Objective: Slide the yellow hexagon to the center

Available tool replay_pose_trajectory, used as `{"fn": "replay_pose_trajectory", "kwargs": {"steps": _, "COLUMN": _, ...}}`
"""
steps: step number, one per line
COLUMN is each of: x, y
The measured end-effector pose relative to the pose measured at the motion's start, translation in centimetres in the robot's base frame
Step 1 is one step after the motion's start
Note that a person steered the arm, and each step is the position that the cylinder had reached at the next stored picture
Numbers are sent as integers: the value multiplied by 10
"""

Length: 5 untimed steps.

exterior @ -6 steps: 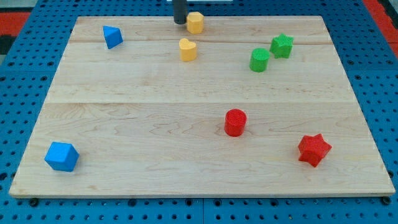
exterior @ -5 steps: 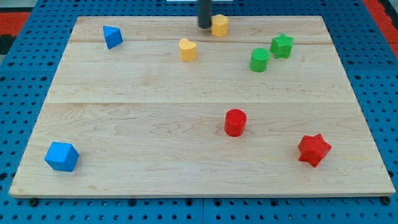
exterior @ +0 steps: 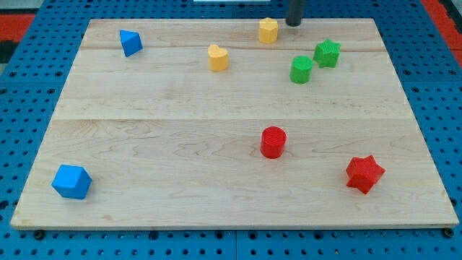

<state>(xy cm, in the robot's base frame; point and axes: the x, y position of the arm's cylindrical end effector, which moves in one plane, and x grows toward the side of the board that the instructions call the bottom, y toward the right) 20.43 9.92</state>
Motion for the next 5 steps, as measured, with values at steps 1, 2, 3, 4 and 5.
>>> {"fn": "replay_pose_trajectory", "kwargs": {"steps": 1, "x": 13, "y": -4}}
{"fn": "replay_pose_trajectory", "kwargs": {"steps": 2, "x": 21, "y": -9}}
{"fn": "replay_pose_trajectory", "kwargs": {"steps": 3, "x": 15, "y": -25}}
{"fn": "replay_pose_trajectory", "kwargs": {"steps": 4, "x": -1, "y": -76}}
{"fn": "replay_pose_trajectory", "kwargs": {"steps": 5, "x": -1, "y": -100}}
